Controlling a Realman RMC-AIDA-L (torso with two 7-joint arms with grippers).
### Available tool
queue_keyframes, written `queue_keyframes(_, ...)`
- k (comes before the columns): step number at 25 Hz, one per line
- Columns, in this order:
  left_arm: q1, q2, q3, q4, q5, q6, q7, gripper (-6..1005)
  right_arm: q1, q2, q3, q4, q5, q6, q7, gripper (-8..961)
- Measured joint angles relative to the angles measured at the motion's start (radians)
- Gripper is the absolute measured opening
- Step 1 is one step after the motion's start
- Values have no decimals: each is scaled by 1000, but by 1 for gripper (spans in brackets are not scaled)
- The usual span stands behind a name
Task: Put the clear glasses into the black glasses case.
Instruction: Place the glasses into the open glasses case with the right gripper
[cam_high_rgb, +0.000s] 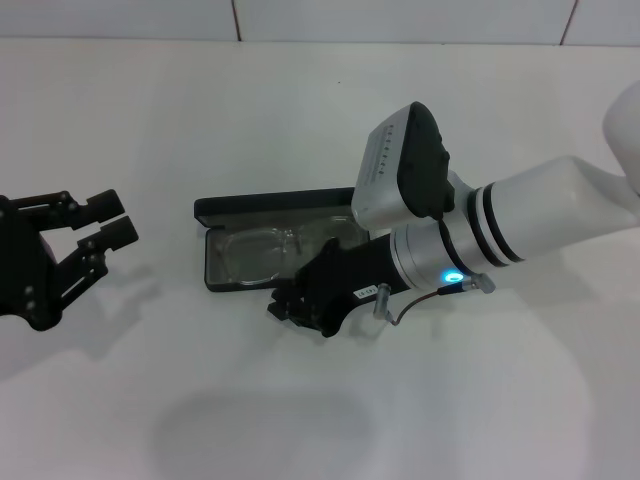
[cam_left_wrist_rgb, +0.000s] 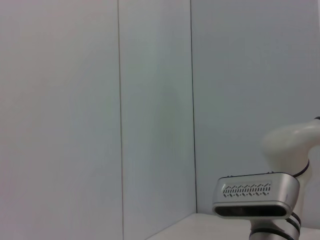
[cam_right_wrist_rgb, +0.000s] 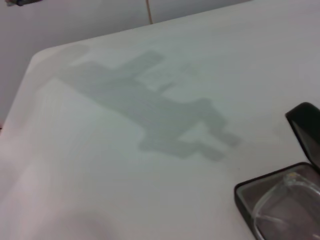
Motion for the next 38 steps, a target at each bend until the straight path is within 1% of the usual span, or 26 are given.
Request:
queue_keyframes(22,-7,-2,0,-2,0,-3,1,230,11,0,0,-30,6,74,1,107)
queue_keyframes(26,-7,-3,0,-2,0,-4,1,229,12,0,-1,-36,1,62,1,108)
queue_keyframes(30,-7,-3,0,-2,0,-5,1,229,13,0,-1,-37,1,8,1,108)
queue_keyframes(33,-7,-3,0,-2,0,-6,1,229,13,0,-1,-37,0,-4,0,108)
queue_keyframes(38,-7,-3,0,-2,0,-11,1,229,13,0,-3,-26,-2,17,0,108)
